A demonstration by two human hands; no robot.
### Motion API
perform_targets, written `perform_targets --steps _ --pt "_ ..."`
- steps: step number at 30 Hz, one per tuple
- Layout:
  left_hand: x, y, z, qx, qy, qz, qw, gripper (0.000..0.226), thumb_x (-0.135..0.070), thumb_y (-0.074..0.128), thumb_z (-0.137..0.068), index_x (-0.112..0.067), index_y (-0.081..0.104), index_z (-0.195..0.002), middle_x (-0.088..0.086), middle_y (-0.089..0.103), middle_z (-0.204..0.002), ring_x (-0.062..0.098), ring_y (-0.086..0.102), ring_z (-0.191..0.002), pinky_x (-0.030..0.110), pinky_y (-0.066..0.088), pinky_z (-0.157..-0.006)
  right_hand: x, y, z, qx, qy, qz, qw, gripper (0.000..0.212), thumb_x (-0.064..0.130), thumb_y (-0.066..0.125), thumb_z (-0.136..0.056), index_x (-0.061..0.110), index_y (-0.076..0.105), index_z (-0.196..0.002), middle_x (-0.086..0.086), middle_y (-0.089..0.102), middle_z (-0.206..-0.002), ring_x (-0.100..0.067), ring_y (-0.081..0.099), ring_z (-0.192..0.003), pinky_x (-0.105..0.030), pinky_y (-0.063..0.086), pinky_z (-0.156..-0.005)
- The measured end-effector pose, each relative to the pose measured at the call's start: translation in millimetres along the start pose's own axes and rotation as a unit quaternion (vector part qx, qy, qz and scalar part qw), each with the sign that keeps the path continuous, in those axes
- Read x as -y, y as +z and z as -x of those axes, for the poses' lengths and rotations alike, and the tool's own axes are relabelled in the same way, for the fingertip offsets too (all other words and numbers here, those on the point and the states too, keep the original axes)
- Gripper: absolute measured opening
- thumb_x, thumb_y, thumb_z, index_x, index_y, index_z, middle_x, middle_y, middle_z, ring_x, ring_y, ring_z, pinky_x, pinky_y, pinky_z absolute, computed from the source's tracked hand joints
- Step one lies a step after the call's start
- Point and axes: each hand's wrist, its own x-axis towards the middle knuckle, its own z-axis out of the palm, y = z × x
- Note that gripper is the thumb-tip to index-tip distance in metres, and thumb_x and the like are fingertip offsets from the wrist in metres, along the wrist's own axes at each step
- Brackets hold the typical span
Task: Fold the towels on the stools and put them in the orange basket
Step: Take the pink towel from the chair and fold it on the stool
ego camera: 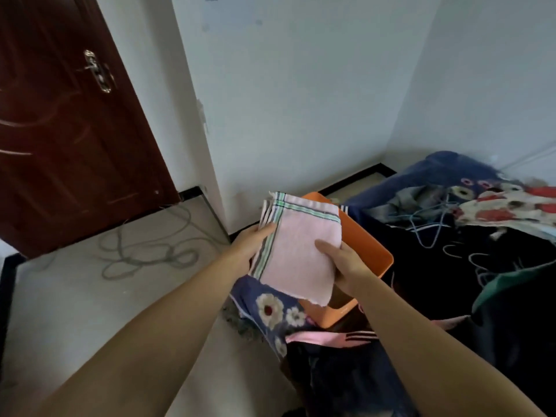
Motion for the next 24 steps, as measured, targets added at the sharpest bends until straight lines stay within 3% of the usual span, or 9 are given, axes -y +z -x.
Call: perform_targets --steps 3,6,9,13,15,18,21,24 --pt "-15.9 22.7 -43.6 0.026 -0.005 -0.039 0.999 0.026 -0.025 0.06 -0.092 -0.013 0.063 -0.115 0.007 0.068 -0.098 0.019 0.064 -0.085 0.031 0.053 -0.078 16.2 -20.1 -33.8 -0.036 0.014 0.002 0.999 0.045 0.023 0.067 -0.084 0.019 0.052 -0.127 -0.008 0.064 -0.118 -0.032 0.059 -0.109 -0.053 0.047 -0.096" --pt "-17.8 47.3 -97.0 0.066 -0.042 -0.096 0.992 0.022 -0.026 0.065 -0.088 -0.016 0.066 -0.107 0.01 0.067 -0.113 0.027 0.063 -0.103 0.043 0.047 -0.1 21.1 -44.6 -66.6 -0.093 0.042 -0.024 0.994 0.038 0.017 0.064 -0.087 0.019 0.053 -0.124 -0.008 0.064 -0.117 -0.03 0.058 -0.107 -0.053 0.047 -0.095" --pt "-9.3 68.1 -133.0 0.102 -0.068 -0.176 0.977 0.02 -0.025 0.062 -0.09 -0.017 0.067 -0.108 0.008 0.066 -0.115 0.028 0.061 -0.11 0.044 0.044 -0.103 15.4 -62.6 -83.2 -0.137 0.083 -0.051 0.986 0.031 0.013 0.061 -0.09 0.018 0.054 -0.12 -0.007 0.064 -0.11 -0.028 0.06 -0.099 -0.049 0.05 -0.087" --pt "25.2 99.6 -199.7 0.179 -0.1 -0.299 0.932 0.028 -0.025 0.064 -0.087 -0.008 0.064 -0.11 0.015 0.066 -0.117 0.028 0.063 -0.107 0.042 0.048 -0.099 -8.7 -85.4 -120.5 -0.244 0.147 -0.062 0.957 0.029 0.017 0.062 -0.089 0.016 0.051 -0.116 -0.009 0.06 -0.112 -0.025 0.058 -0.09 -0.044 0.05 -0.072" --pt "39.6 107.1 -220.9 0.2 -0.132 -0.33 0.913 0.036 -0.022 0.065 -0.085 -0.004 0.062 -0.115 0.017 0.065 -0.118 0.027 0.063 -0.103 0.034 0.05 -0.094 -21.7 -85.6 -132.9 -0.302 0.166 -0.059 0.937 0.032 0.019 0.063 -0.088 0.015 0.047 -0.116 -0.007 0.057 -0.107 -0.025 0.056 -0.091 -0.047 0.05 -0.08" --pt "64.4 120.7 -250.0 0.228 -0.176 -0.348 0.892 0.016 -0.009 0.058 -0.091 -0.01 0.065 -0.105 0.006 0.067 -0.09 0.018 0.061 -0.078 0.018 0.051 -0.067 -46.4 -86.8 -154.3 -0.391 0.19 0.008 0.9 0.037 0.027 0.06 -0.088 0.013 0.045 -0.12 -0.003 0.054 -0.098 -0.025 0.053 -0.093 -0.039 0.047 -0.084" --pt "98.2 136.6 -269.7 0.256 -0.202 -0.357 0.875 0.025 -0.009 0.056 -0.091 -0.006 0.063 -0.114 0.008 0.066 -0.092 0.022 0.062 -0.084 0.028 0.049 -0.074 -74.7 -92.9 -171.8 -0.472 0.219 0.032 0.853 0.043 0.032 0.054 -0.092 0.01 0.043 -0.127 -0.007 0.056 -0.109 -0.027 0.055 -0.097 -0.034 0.041 -0.08" --pt "141.0 145.1 -289.5 0.258 -0.226 -0.384 0.857 0.033 -0.015 0.057 -0.088 -0.009 0.061 -0.12 0.012 0.069 -0.103 0.023 0.064 -0.089 0.031 0.051 -0.079 -107.4 -100.2 -189.9 -0.499 0.243 0.073 0.828 0.042 0.022 0.05 -0.095 0.001 0.046 -0.131 -0.017 0.056 -0.126 -0.035 0.054 -0.115 -0.029 0.041 -0.088"
